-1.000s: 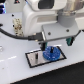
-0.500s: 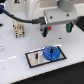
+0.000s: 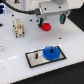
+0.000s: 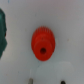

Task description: Insert the blue gear onto the right peg, followed by the red gear

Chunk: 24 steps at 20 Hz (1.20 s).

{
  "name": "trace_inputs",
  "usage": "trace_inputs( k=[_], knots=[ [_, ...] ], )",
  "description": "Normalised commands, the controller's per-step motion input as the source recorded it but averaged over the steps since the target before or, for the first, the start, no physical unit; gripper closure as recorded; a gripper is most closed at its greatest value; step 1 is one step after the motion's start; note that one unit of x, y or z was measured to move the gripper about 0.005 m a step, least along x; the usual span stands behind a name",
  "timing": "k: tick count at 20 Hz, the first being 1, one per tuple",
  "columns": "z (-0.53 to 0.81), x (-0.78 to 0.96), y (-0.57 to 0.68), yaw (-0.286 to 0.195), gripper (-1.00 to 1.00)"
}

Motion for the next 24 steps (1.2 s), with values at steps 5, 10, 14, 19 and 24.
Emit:
trace_inputs(
  k=[5,10,14,19,24],
  knots=[
    [-0.19,-0.54,0.14,0.000,-1.00],
    [-0.32,-0.21,0.05,0.000,-1.00],
    [-0.33,-0.18,0.03,0.000,-1.00],
    [-0.32,-0.24,0.02,0.000,-1.00],
    [-0.29,-0.28,0.06,0.000,-1.00]
  ],
)
